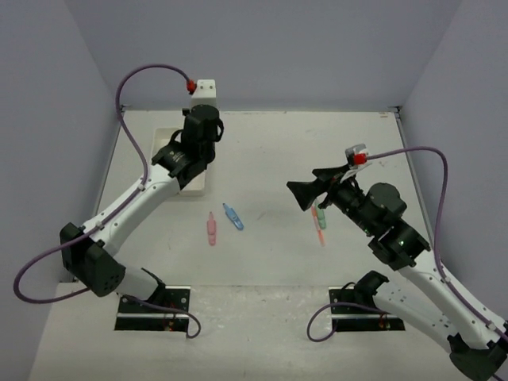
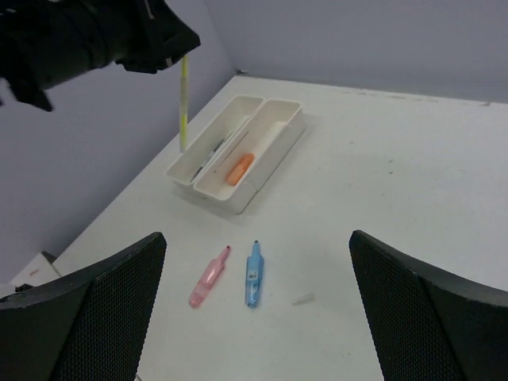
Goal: Sort the stationery into containers
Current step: Place the pen in the storage box.
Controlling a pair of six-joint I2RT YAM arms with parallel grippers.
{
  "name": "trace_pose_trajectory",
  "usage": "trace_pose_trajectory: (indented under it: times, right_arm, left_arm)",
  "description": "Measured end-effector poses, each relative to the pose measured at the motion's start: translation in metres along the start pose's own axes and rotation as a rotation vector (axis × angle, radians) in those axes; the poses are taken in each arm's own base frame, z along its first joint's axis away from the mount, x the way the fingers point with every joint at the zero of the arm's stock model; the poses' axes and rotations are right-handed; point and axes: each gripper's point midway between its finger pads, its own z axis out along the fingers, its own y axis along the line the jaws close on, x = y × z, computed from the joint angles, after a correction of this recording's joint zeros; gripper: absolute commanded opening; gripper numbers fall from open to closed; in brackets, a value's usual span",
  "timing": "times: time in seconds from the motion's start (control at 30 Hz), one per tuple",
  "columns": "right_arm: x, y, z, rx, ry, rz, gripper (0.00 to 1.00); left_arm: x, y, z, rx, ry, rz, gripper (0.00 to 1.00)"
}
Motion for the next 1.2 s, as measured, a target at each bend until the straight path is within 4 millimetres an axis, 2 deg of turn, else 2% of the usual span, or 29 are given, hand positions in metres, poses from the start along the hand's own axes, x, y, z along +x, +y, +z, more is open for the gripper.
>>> trace_pose_trajectory:
  times: [0.1, 0.2, 0.27, 0.37, 0.5, 0.57, 0.63, 0.73, 0.8, 0.9, 1.07, 1.17, 1.2]
  right_arm:
    - [-0.012, -0.013, -0.015, 0.065, -0.074, -0.010, 0.99]
    - [-0.007, -0.024, -0.015, 0.112, -0.074, -0.012, 0.99]
    - [0.004, -0.030, -0.012, 0.132, -0.043, -0.015, 0.99]
    - [0.018, -0.036, -0.008, 0.151, 0.001, -0.020, 0.99]
    - [0.023, -0.038, -0.009, 0.158, 0.019, -0.021, 0.99]
    - [0.023, -0.038, -0.009, 0.159, 0.020, -0.022, 0.99]
    - [0.024, -0.039, -0.008, 0.159, 0.022, -0.022, 0.99]
    - [0.025, -0.039, -0.007, 0.162, 0.028, -0.022, 0.99]
    - [0.028, -0.040, -0.005, 0.165, 0.038, -0.022, 0.99]
    - [0.033, -0.043, -0.002, 0.173, 0.056, -0.022, 0.99]
    - [0.043, -0.047, 0.004, 0.186, 0.093, -0.023, 0.99]
    - [0.046, -0.048, 0.006, 0.191, 0.104, -0.023, 0.99]
    - [0.047, -0.049, 0.006, 0.194, 0.106, -0.024, 0.99]
  left_arm:
    - [0.020, 0.055, 0.061, -0.193, 0.033, 0.099, 0.00]
    - [0.048, 0.112, 0.109, -0.333, 0.091, 0.189, 0.00]
    - [0.062, 0.136, 0.128, -0.377, 0.121, 0.231, 0.00]
    - [0.074, 0.157, 0.144, -0.397, 0.141, 0.260, 0.00]
    - [0.081, 0.166, 0.162, -0.385, 0.120, 0.242, 0.02]
    - [0.097, 0.170, 0.171, -0.384, 0.138, 0.237, 0.12]
    - [0.118, 0.173, 0.178, -0.384, 0.173, 0.239, 0.15]
    - [0.153, 0.173, 0.185, -0.375, 0.237, 0.259, 0.32]
    - [0.172, 0.171, 0.188, -0.364, 0.271, 0.271, 0.53]
    - [0.189, 0.168, 0.188, -0.352, 0.302, 0.267, 0.79]
    - [0.186, 0.167, 0.182, -0.363, 0.300, 0.209, 0.98]
    - [0.168, 0.167, 0.167, -0.387, 0.303, 0.156, 1.00]
    - [0.150, 0.165, 0.163, -0.390, 0.280, 0.135, 1.00]
